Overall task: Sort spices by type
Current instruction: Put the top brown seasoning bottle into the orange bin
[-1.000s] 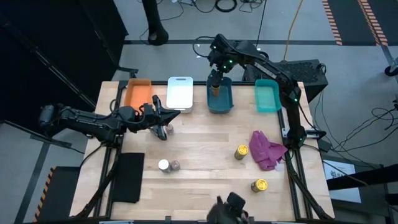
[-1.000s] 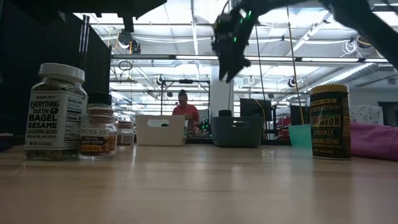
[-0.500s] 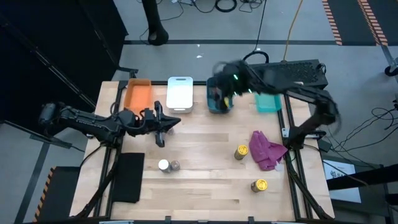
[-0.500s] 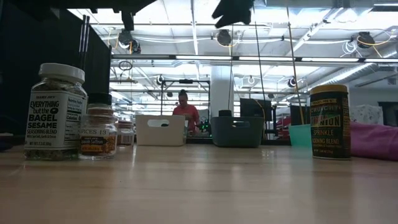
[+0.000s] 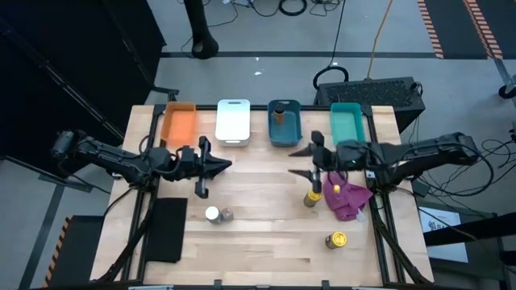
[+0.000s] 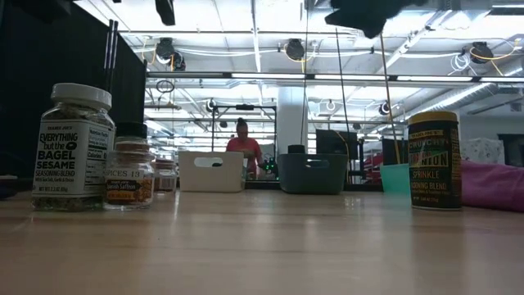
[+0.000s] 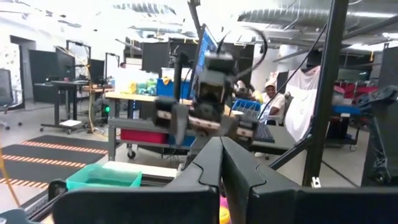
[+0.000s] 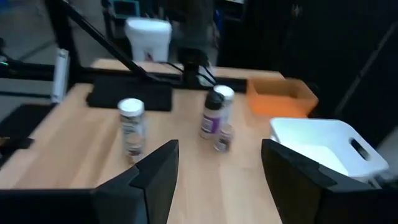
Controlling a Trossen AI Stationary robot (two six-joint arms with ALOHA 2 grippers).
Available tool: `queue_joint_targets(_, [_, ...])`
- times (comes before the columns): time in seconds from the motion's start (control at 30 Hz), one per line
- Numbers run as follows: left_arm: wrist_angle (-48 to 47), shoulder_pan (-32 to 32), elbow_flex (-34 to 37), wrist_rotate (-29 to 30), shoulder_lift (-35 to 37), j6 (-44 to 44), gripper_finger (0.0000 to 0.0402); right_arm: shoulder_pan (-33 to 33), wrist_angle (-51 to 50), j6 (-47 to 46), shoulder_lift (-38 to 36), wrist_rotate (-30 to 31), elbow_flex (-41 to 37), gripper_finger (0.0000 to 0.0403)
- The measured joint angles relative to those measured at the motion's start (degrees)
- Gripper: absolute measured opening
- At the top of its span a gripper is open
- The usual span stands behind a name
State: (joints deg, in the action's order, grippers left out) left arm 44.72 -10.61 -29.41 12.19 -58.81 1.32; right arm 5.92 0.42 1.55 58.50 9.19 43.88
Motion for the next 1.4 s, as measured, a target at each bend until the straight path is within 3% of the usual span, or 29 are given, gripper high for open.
queue_joint_targets(0.23, [-0.1, 0.0, 0.0, 0.0, 0.0, -0.1, 0.0011, 4.0, 14.9, 2.5, -2.2, 1.8, -11.7, 0.0210])
queue_joint_targets(0.4, [-0.3, 0.0, 0.0, 0.0, 0.0, -0.1, 0.0011, 6.2, 32.4, 7.6, -0.2, 1.8, -18.7, 0.0210])
queue_joint_targets(0.6, [-0.7, 0.0, 0.0, 0.1, 0.0, -0.2, 0.0011, 6.6, 45.1, 13.2, 1.0, 1.8, -21.9, 0.0210])
queue_joint_targets(0.87, [-1.9, -0.1, 0.0, 1.1, 0.0, 1.5, 0.0011, 6.6, 44.3, 16.1, -4.3, 2.0, -21.8, 0.0210])
queue_joint_targets(1.1, [-4.6, -2.9, 0.0, 9.8, -1.5, 8.6, 0.0011, 6.5, 34.4, 17.1, -12.7, 7.8, -21.8, 0.0210])
queue_joint_targets(1.27, [-2.6, -6.0, -2.4, 12.4, -7.7, 11.9, 0.0011, 6.5, 32.0, 17.8, -16.9, 9.9, -21.8, 0.0210])
queue_joint_targets(1.4, [-2.4, -7.6, -8.4, 14.5, -14.0, 11.9, 0.0011, 6.5, 27.0, 18.1, -18.9, 14.4, -21.8, 0.0210])
